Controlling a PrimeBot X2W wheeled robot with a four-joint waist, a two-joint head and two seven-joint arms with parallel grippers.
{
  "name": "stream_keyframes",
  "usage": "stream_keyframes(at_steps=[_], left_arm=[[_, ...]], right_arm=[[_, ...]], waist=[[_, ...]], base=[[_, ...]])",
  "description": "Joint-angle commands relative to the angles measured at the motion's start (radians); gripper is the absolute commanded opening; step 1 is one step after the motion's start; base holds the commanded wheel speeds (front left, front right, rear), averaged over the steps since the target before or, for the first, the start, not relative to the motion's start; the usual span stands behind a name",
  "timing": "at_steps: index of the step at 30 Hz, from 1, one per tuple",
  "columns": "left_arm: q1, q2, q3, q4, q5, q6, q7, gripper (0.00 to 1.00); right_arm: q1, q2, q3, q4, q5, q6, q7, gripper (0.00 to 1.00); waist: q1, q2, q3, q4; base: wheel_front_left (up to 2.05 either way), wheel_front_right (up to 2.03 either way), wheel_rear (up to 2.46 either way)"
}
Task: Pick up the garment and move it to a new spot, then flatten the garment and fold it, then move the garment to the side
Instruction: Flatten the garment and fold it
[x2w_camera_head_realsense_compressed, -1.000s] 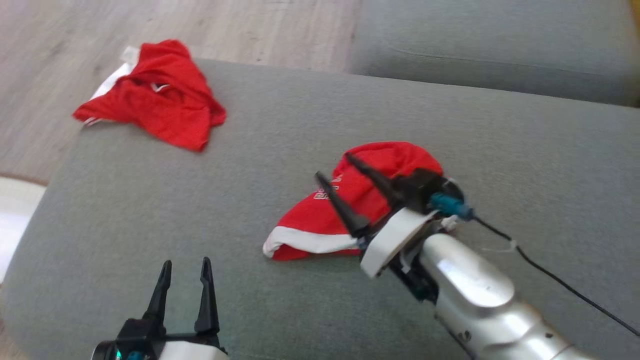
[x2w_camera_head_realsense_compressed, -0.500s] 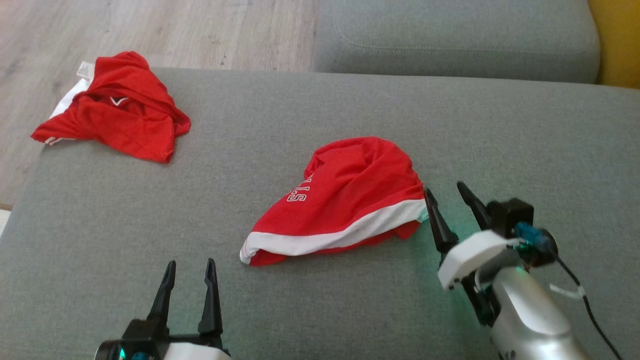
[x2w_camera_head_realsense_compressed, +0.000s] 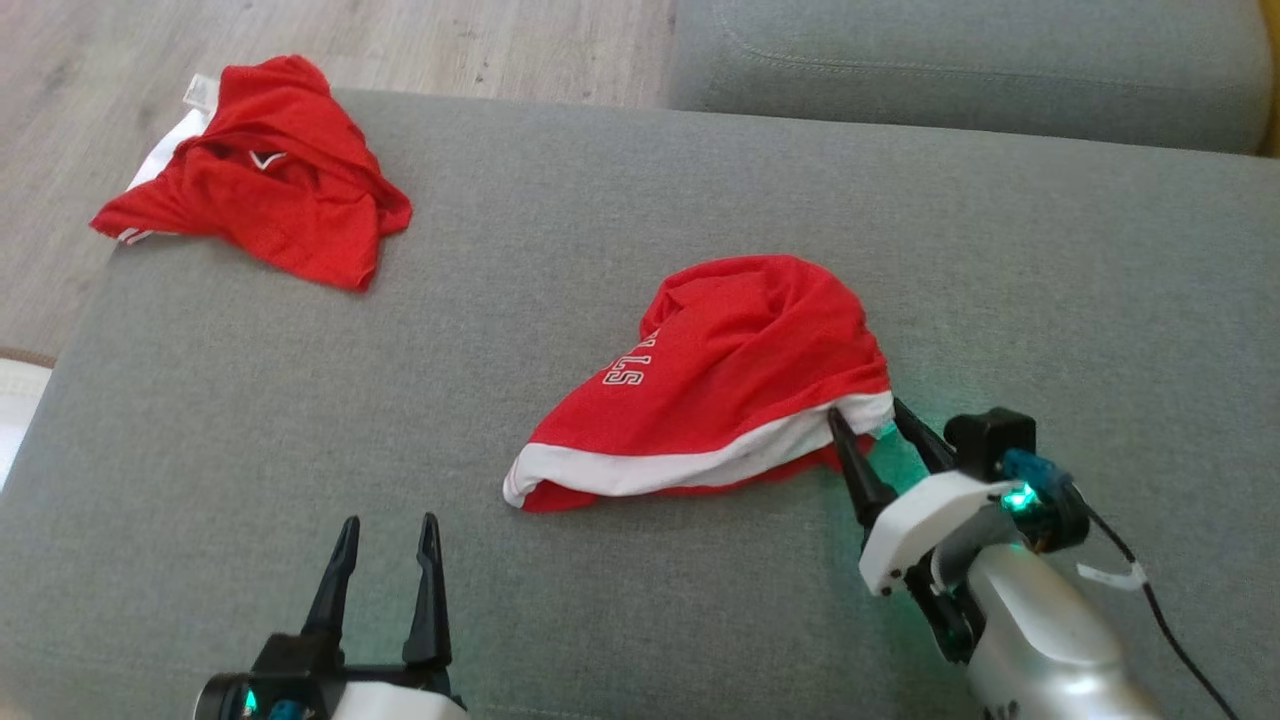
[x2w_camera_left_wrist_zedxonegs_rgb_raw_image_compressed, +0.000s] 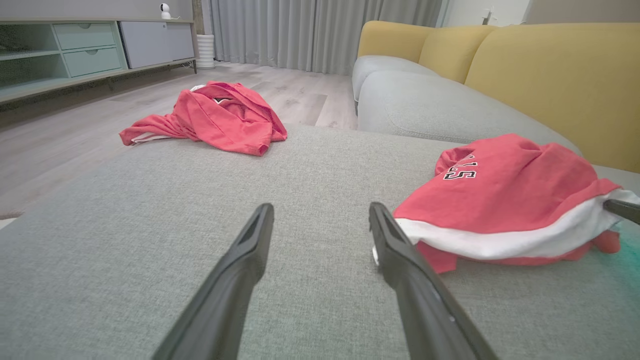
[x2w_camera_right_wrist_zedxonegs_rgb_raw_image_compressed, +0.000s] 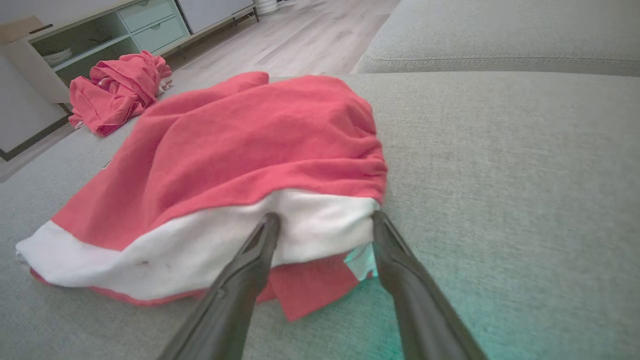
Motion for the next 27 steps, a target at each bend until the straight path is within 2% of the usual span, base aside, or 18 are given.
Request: stream_keyframes(at_steps=[1, 2, 4, 6, 9, 15, 16, 23, 27], left_arm=[[-0.048, -0.001, 0.032, -0.026, 0.006, 0.000, -0.012, 1.00], [-0.048, -0.001, 0.033, -0.027, 0.005, 0.001, -0.012, 1.00], [-0.048, 0.000, 0.035, -0.026, 0.005, 0.002, -0.012, 1.00], [-0.046, 0.000, 0.038, -0.026, 0.004, 0.004, -0.012, 1.00], [-0.043, 0.000, 0.042, -0.030, 0.003, 0.008, -0.012, 1.00], [-0.031, -0.001, 0.044, -0.033, -0.004, 0.012, -0.012, 1.00], [-0.031, -0.001, 0.044, -0.033, -0.004, 0.012, -0.012, 1.00], [-0.024, -0.003, 0.045, -0.037, -0.013, 0.014, -0.012, 1.00], [-0.031, -0.004, 0.039, -0.035, -0.014, 0.012, -0.012, 1.00]], right_arm=[[-0.050, 0.011, 0.026, -0.019, 0.010, 0.004, -0.005, 0.63], [-0.056, 0.011, 0.032, -0.015, 0.016, 0.004, -0.008, 0.47], [-0.067, 0.011, 0.040, -0.003, 0.024, 0.004, -0.012, 0.26], [-0.084, 0.011, 0.043, 0.016, 0.017, 0.004, -0.021, 0.00], [-0.105, 0.011, 0.007, 0.029, -0.025, 0.004, -0.039, 0.00], [-0.087, 0.006, -0.175, 0.003, -0.190, 0.004, -0.057, 0.00], [-0.087, 0.006, -0.175, 0.003, -0.190, 0.004, -0.057, 0.00], [0.059, -0.009, -0.386, -0.166, -0.450, 0.004, -0.054, 0.00], [0.144, 0.005, -0.436, -0.267, -0.567, 0.004, -0.022, 0.00]], waist=[[0.0000, 0.0000, 0.004, 0.006], [0.0000, 0.0000, 0.005, 0.007], [0.0000, 0.0000, 0.005, 0.008], [0.0000, 0.0000, 0.004, 0.003], [0.0000, 0.0000, 0.002, -0.014], [0.0000, 0.0000, -0.010, -0.055], [0.0000, 0.0000, -0.010, -0.055], [0.0000, 0.0000, -0.009, -0.099], [0.0000, 0.0000, 0.001, -0.108]], base=[[0.00, 0.00, 0.00], [0.00, 0.00, 0.00], [0.00, 0.00, 0.00], [0.00, 0.00, 0.00], [0.00, 0.00, 0.00], [0.00, 0.00, 0.00], [0.00, 0.00, 0.00], [0.00, 0.00, 0.00], [0.00, 0.00, 0.00]])
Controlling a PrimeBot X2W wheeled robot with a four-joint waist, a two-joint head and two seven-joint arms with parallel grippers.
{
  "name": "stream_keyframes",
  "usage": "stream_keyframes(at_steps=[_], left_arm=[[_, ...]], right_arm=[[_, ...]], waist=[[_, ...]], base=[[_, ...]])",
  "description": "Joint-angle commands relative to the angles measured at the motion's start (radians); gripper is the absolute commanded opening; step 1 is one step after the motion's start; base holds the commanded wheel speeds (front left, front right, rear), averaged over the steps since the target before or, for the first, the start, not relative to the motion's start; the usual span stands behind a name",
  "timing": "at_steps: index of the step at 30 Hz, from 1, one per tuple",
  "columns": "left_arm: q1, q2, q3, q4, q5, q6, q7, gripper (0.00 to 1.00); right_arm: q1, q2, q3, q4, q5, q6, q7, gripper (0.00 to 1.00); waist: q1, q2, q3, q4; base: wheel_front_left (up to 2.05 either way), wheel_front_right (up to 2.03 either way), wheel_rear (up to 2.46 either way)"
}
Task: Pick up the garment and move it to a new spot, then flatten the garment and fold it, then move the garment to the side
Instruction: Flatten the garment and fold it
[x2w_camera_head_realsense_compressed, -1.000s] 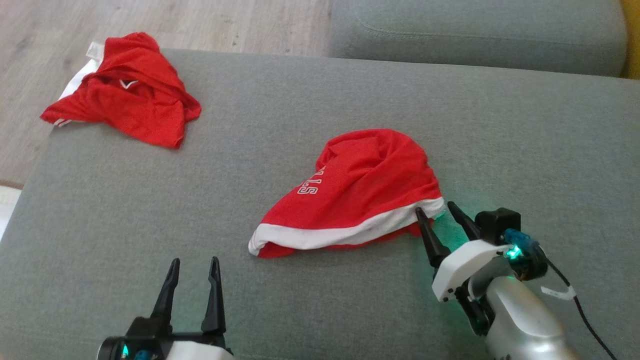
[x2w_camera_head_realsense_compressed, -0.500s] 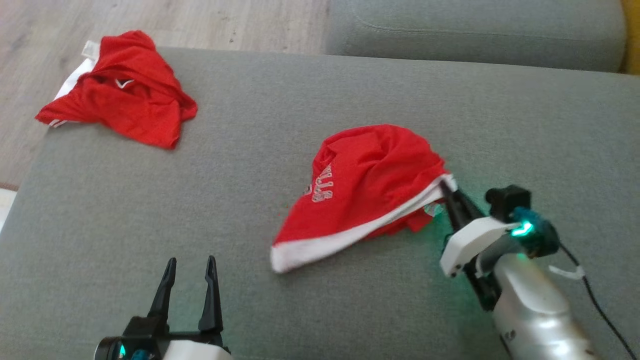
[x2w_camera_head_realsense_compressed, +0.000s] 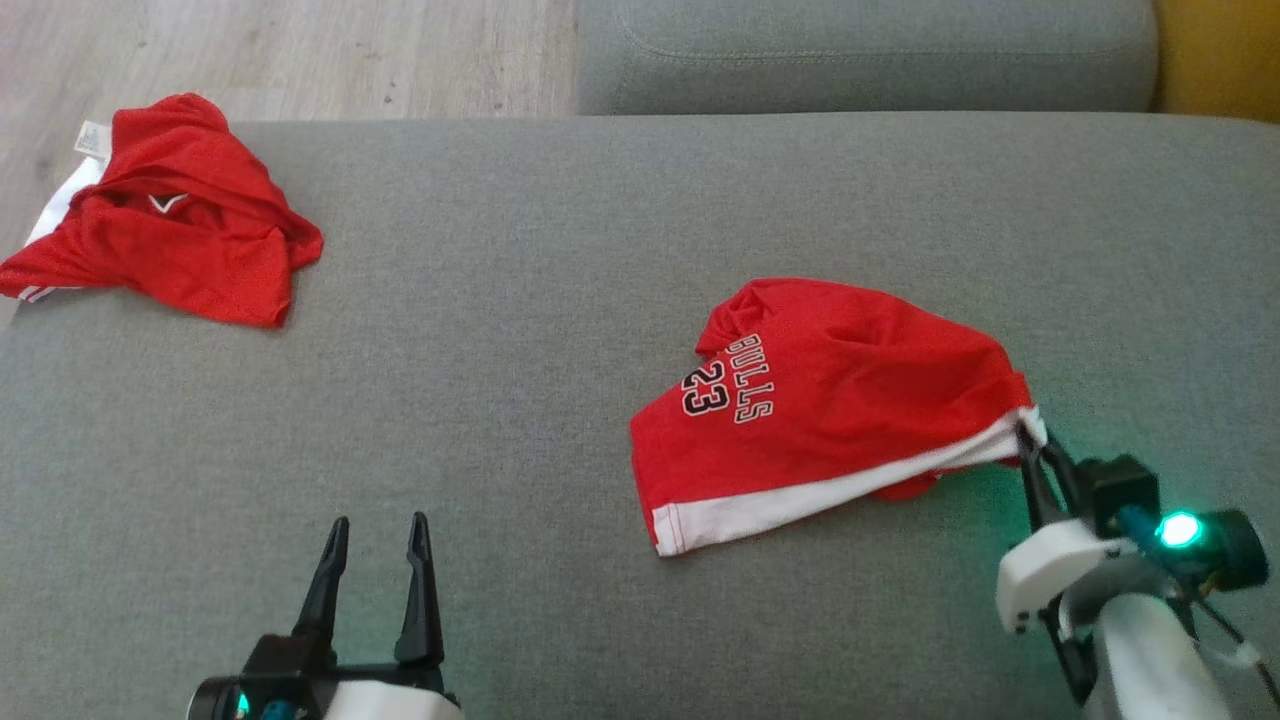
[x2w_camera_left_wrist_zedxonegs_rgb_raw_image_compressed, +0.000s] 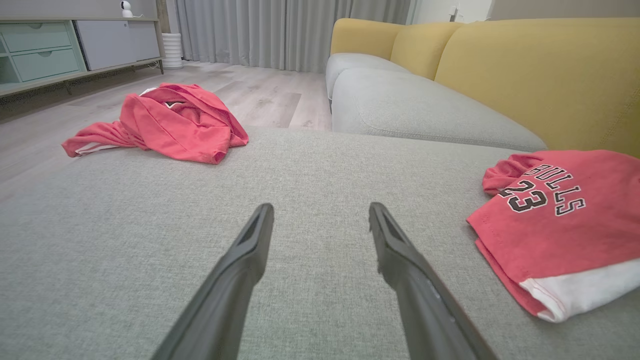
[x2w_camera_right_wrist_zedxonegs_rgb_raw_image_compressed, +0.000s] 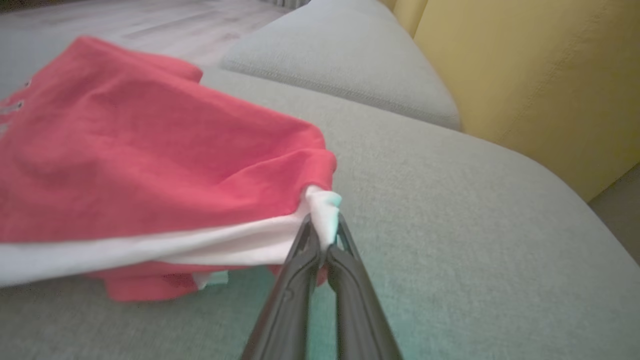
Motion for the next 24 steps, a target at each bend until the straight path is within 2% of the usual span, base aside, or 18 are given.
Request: stream_keyframes(at_steps=[1, 6, 7, 8, 9, 10, 18, 24], left_arm=[[-0.035, -0.004, 0.024, -0.032, -0.005, 0.002, -0.012, 1.00], [-0.047, -0.004, 0.010, -0.024, -0.002, -0.002, -0.012, 1.00], [-0.049, -0.004, 0.007, -0.022, -0.002, -0.004, -0.012, 1.00], [-0.050, -0.004, 0.004, -0.019, -0.001, -0.005, -0.012, 1.00], [-0.051, -0.004, 0.003, -0.017, -0.002, -0.005, -0.012, 1.00], [-0.051, -0.004, 0.002, -0.016, -0.002, -0.006, -0.012, 1.00], [-0.036, -0.005, -0.007, -0.012, -0.005, -0.013, -0.012, 1.00], [-0.029, -0.005, -0.036, -0.007, -0.016, -0.028, -0.012, 1.00]], right_arm=[[-0.011, 0.012, 0.026, -0.051, -0.018, 0.004, 0.010, 0.00], [0.030, 0.015, 0.123, -0.062, 0.046, 0.004, 0.037, 0.00], [0.034, 0.015, 0.138, -0.060, 0.058, 0.004, 0.043, 0.12], [0.037, 0.015, 0.151, -0.056, 0.069, 0.004, 0.049, 0.34], [0.039, 0.015, 0.159, -0.050, 0.079, 0.004, 0.052, 0.61], [0.040, 0.015, 0.167, -0.043, 0.090, 0.004, 0.054, 1.00], [0.055, 0.015, 0.175, -0.043, 0.192, 0.004, 0.019, 1.00], [0.092, 0.015, 0.178, -0.121, 0.267, 0.004, -0.010, 1.00]], waist=[[0.0000, 0.0000, 0.005, -0.001], [0.0000, 0.0000, 0.010, 0.011], [0.0000, 0.0000, 0.009, 0.015], [0.0000, 0.0000, 0.007, 0.019], [0.0000, 0.0000, 0.004, 0.023], [0.0000, 0.0000, 0.002, 0.026], [0.0000, 0.0000, -0.028, 0.018], [0.0000, 0.0000, -0.049, -0.015]], base=[[0.00, 0.00, 0.00], [0.00, 0.00, 0.00], [0.00, 0.00, 0.00], [0.00, 0.00, 0.00], [0.00, 0.00, 0.00], [0.00, 0.00, 0.00], [0.00, 0.00, 0.00], [0.00, 0.00, 0.00]])
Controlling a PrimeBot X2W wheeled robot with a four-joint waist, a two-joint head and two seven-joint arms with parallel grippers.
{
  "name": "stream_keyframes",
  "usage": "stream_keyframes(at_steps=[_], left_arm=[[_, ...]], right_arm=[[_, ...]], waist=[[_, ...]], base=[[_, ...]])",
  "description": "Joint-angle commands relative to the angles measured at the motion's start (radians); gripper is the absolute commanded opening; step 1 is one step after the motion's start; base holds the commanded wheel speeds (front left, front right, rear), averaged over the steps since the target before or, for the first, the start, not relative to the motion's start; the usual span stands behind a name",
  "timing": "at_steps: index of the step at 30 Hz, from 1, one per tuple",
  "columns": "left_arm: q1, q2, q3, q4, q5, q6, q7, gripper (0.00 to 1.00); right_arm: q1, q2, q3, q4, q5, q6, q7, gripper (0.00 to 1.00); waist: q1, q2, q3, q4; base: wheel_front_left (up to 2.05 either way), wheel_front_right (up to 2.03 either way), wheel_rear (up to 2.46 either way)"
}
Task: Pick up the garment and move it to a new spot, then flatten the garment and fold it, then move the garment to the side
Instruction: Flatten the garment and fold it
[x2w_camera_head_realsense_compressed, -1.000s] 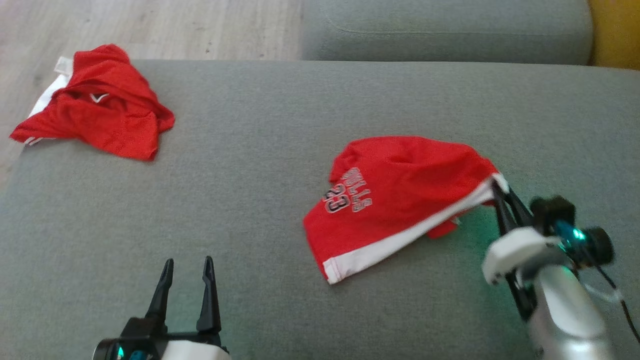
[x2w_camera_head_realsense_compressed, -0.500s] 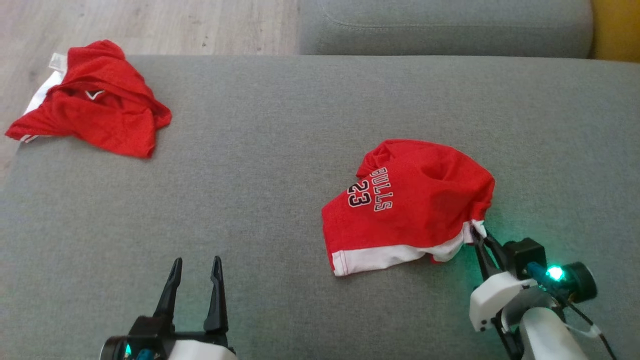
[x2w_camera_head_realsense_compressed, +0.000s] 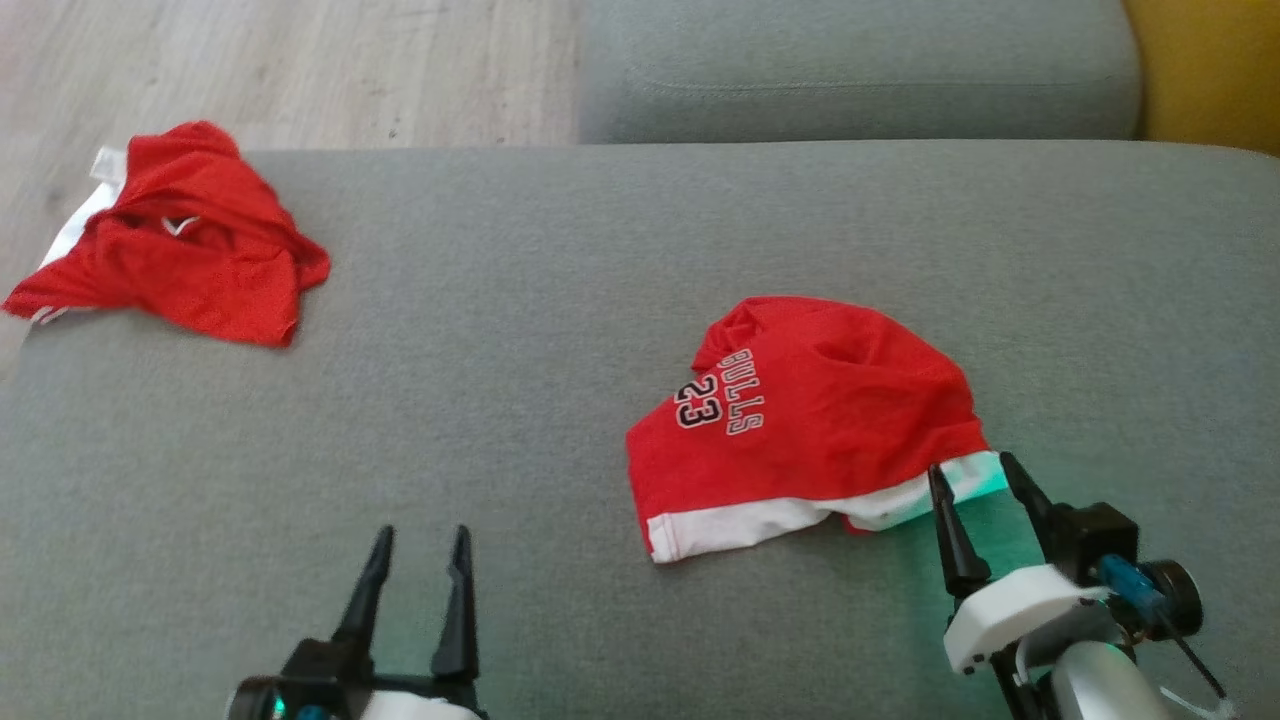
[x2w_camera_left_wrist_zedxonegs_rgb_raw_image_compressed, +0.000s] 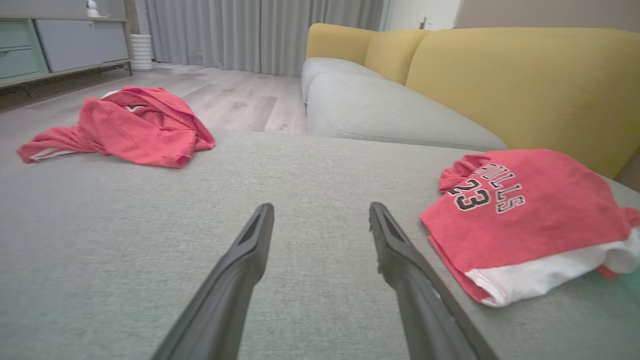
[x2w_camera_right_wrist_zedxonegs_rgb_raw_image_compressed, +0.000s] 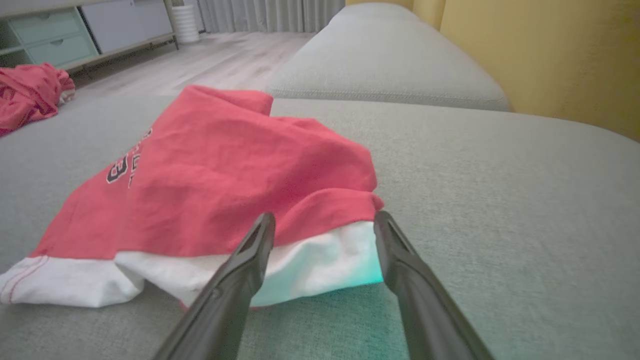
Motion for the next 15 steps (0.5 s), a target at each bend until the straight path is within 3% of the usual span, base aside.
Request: stream_keyframes(at_steps=[1, 11, 15], left_arm=[[-0.028, -0.003, 0.014, -0.025, -0.009, -0.006, -0.012, 1.00], [-0.068, -0.004, -0.162, 0.042, -0.071, -0.048, 0.004, 1.00], [-0.117, -0.004, -0.237, 0.102, -0.144, -0.063, 0.040, 1.00]], right_arm=[[-0.012, -0.003, 0.024, -0.060, 0.019, 0.004, -0.020, 1.00], [0.024, -0.003, 0.025, -0.247, 0.051, 0.004, -0.013, 1.00], [0.023, -0.003, 0.032, -0.315, 0.055, 0.004, 0.008, 1.00]], waist=[[0.0000, 0.0000, -0.009, -0.015], [0.0000, 0.0000, -0.005, -0.073], [0.0000, 0.0000, 0.018, -0.101]], base=[[0.00, 0.00, 0.00], [0.00, 0.00, 0.00], [0.00, 0.00, 0.00]])
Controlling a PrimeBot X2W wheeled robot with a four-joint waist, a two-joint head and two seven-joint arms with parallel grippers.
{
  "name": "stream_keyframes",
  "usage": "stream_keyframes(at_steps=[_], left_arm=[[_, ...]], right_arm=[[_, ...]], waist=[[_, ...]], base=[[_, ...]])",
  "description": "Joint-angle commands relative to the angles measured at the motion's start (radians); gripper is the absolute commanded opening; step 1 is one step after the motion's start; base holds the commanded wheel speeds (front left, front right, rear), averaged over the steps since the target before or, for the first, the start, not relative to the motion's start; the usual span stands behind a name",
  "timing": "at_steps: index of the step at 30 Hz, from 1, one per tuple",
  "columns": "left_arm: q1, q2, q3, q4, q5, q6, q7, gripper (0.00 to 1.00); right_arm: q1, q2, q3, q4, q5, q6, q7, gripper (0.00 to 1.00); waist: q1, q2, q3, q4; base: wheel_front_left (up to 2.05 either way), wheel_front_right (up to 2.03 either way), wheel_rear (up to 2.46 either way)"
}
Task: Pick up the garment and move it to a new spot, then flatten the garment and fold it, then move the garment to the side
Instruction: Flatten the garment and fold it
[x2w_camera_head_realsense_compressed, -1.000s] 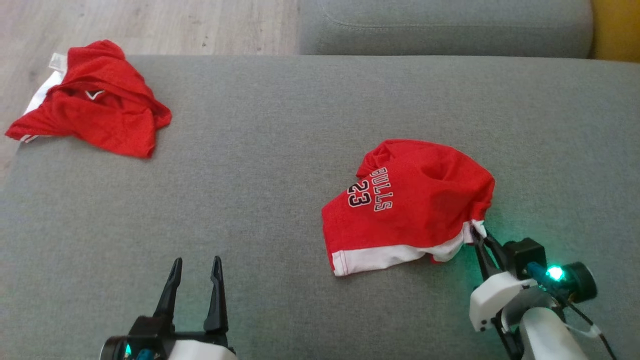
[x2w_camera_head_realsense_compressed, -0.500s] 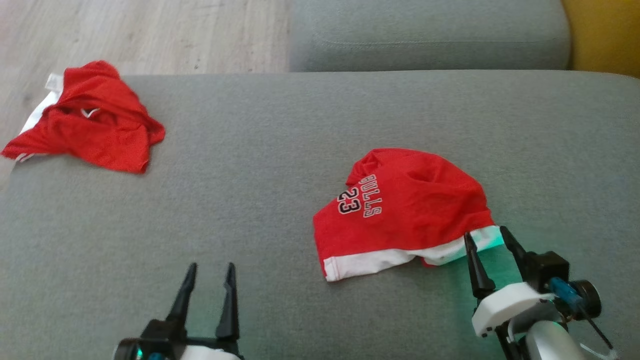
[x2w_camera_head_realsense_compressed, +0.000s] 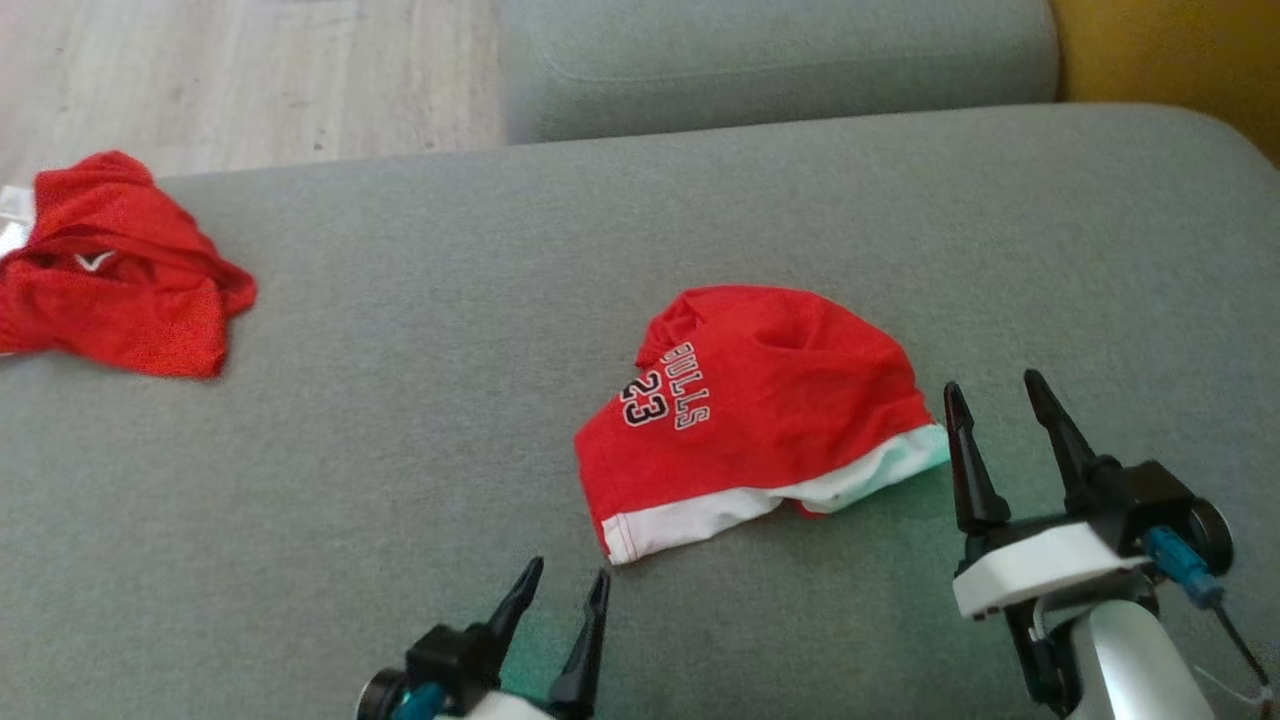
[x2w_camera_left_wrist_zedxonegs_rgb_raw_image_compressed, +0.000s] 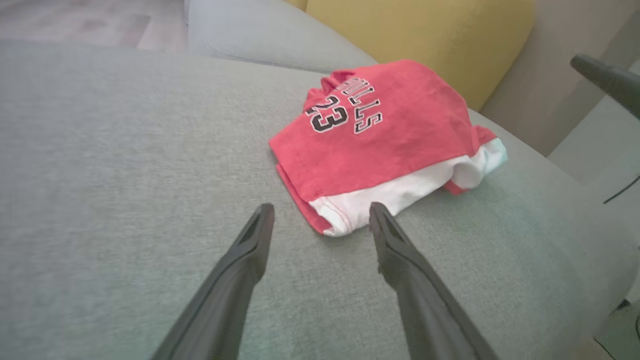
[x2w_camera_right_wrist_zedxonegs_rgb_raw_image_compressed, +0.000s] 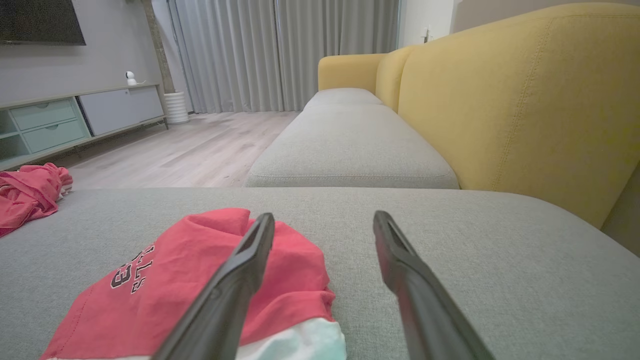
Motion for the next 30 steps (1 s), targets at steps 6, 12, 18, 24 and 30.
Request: stream_keyframes(at_steps=[6, 12, 18, 24, 30], left_arm=[[-0.133, -0.004, -0.053, 0.074, -0.075, 0.014, 0.017, 1.00], [-0.205, -0.004, -0.105, 0.173, -0.133, 0.048, -0.001, 1.00], [-0.250, -0.004, -0.153, 0.237, -0.180, 0.061, -0.027, 1.00], [-0.282, -0.004, -0.196, 0.284, -0.217, 0.071, -0.045, 0.48], [-0.317, -0.004, -0.215, 0.303, -0.232, 0.097, -0.057, 0.00]], right_arm=[[-0.017, -0.003, 0.038, -0.089, 0.010, 0.004, 0.015, 1.00], [-0.012, -0.003, 0.041, -0.119, 0.005, 0.004, 0.025, 1.00], [-0.010, -0.003, 0.035, -0.133, -0.001, 0.004, 0.024, 1.00], [-0.010, -0.003, 0.036, -0.138, -0.003, 0.004, 0.023, 1.00], [-0.010, -0.003, 0.029, -0.139, 0.000, 0.004, 0.019, 1.00]], waist=[[0.0000, 0.0000, 0.043, -0.052], [0.0000, 0.0000, 0.063, -0.091], [0.0000, 0.0000, 0.068, -0.114], [0.0000, 0.0000, 0.066, -0.128], [0.0000, 0.0000, 0.064, -0.131]], base=[[0.00, 0.00, 0.00], [0.00, 0.00, 0.00], [0.00, 0.00, 0.00], [0.00, 0.00, 0.00], [0.00, 0.00, 0.00]])
